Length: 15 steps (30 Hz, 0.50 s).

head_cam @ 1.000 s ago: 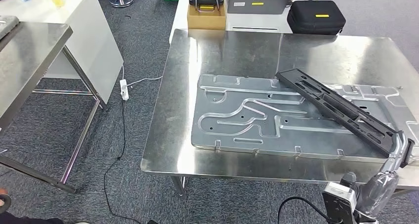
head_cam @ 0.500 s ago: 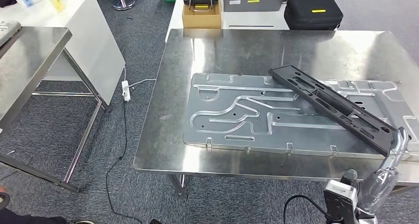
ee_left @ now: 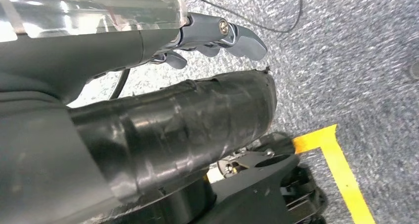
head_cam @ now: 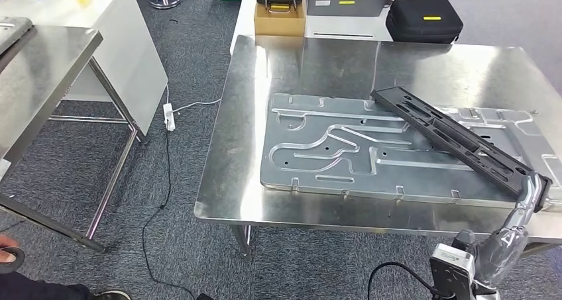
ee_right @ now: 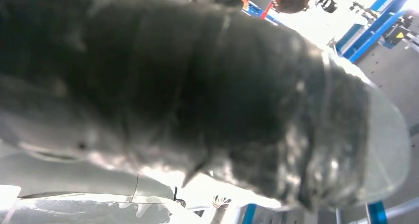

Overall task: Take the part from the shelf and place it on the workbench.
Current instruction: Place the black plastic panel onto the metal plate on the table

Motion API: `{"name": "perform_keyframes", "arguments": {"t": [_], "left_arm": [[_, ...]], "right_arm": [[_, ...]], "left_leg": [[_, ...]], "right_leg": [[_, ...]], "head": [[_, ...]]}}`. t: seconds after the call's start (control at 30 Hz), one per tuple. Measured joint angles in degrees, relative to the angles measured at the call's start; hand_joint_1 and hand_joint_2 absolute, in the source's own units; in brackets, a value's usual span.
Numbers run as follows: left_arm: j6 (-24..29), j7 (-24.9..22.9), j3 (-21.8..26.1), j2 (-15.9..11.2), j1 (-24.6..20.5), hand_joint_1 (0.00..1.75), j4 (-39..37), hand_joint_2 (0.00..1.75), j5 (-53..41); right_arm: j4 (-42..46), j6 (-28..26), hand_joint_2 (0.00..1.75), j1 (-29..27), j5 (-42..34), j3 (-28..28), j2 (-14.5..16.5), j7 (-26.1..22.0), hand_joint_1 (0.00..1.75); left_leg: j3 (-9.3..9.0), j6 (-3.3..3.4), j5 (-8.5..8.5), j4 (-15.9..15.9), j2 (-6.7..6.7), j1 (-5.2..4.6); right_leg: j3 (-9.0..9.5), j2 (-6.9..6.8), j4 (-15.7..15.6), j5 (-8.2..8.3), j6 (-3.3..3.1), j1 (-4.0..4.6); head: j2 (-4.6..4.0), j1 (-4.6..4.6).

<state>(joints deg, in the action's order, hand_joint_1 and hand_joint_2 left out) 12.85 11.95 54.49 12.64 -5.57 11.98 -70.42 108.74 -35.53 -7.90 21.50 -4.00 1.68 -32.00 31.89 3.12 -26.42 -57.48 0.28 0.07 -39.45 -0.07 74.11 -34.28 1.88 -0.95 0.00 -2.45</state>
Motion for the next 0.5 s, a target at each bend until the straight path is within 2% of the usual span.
{"name": "perform_keyframes", "arguments": {"t": [0.03,0.1,0.13,0.17,0.27,0.3,0.37,0.43,0.47,0.5], "left_arm": [[-0.01,0.02,0.00,-0.01,0.05,0.00,0.00,0.00,0.01],[-0.02,0.04,0.00,0.01,0.09,0.00,0.00,0.00,0.00],[-0.02,0.06,0.00,0.01,0.09,0.00,0.00,0.00,0.00],[-0.02,0.08,0.00,0.02,0.09,0.00,0.00,0.00,0.00],[-0.02,0.14,0.01,0.01,0.08,0.00,0.01,0.00,0.00],[-0.02,0.14,0.01,-0.01,0.07,0.00,0.01,0.00,0.00],[-0.02,0.15,0.02,-0.03,0.09,0.00,0.01,0.00,0.00],[-0.02,0.14,0.02,-0.03,0.18,0.00,0.00,0.00,0.00],[-0.02,0.14,0.02,-0.03,0.23,0.00,0.00,0.00,0.00],[-0.02,0.14,0.02,-0.03,0.26,0.00,0.00,0.00,0.01]], "right_arm": [[0.01,0.01,0.00,-0.08,0.01,0.03,0.00,0.00,0.00],[0.14,0.03,0.00,-0.09,0.01,0.10,0.00,0.00,0.00],[0.24,0.04,0.00,-0.08,0.02,0.14,0.00,0.00,0.00],[0.35,0.06,0.00,-0.10,0.02,0.16,0.00,0.01,0.00],[0.51,0.13,0.00,-0.23,-0.04,0.21,0.01,0.05,0.00],[0.56,0.14,0.00,-0.24,-0.06,0.24,0.01,0.06,0.00],[0.71,0.15,0.00,-0.24,-0.07,0.33,0.03,0.07,0.00],[0.79,0.16,0.00,-0.29,-0.07,0.45,0.04,0.08,0.00],[0.79,0.17,0.00,-0.33,-0.09,0.51,0.04,0.09,0.00],[0.79,0.18,0.00,-0.36,-0.11,0.54,0.04,0.10,0.00]], "left_leg": [[0.19,-0.04,0.04,-0.21,0.00,0.00],[0.47,-0.27,-0.01,-0.73,-0.01,-0.09],[0.63,-0.50,-0.03,-0.98,-0.04,-0.19],[0.80,-0.82,0.01,-1.16,-0.04,-0.29],[1.21,-1.85,0.30,-1.23,-0.07,-0.35],[1.49,-2.20,-0.22,-1.71,-0.11,-0.32],[3.17,-2.84,-3.32,-5.61,-0.19,-0.13],[5.91,-3.32,-7.43,-12.75,-0.20,0.10],[6.80,-3.47,-8.52,-15.49,-0.19,0.18],[6.94,-3.55,-8.67,-16.66,-0.18,0.22]], "right_leg": [[1.35,-0.01,-1.86,1.29,-0.04,-0.01],[5.77,-0.01,-9.32,4.37,-0.34,0.04],[7.34,0.00,-12.35,5.21,-0.60,0.15],[8.16,0.02,-14.16,5.51,-0.86,0.28],[7.91,0.05,-14.99,5.90,-1.83,0.31],[7.80,0.03,-15.20,6.20,-2.22,0.17],[7.43,-0.11,-15.53,6.77,-2.91,-0.07],[6.81,-0.20,-15.46,7.12,-3.18,0.02],[6.51,-0.23,-15.40,7.27,-3.18,0.07],[6.25,-0.23,-15.32,7.43,-3.14,0.10]], "head": [[0.00,-0.01],[0.00,-0.02],[0.00,-0.01],[0.00,0.01],[0.00,0.04],[0.00,0.05],[0.00,0.09],[0.00,0.13],[0.00,0.13],[0.00,0.13]]}}
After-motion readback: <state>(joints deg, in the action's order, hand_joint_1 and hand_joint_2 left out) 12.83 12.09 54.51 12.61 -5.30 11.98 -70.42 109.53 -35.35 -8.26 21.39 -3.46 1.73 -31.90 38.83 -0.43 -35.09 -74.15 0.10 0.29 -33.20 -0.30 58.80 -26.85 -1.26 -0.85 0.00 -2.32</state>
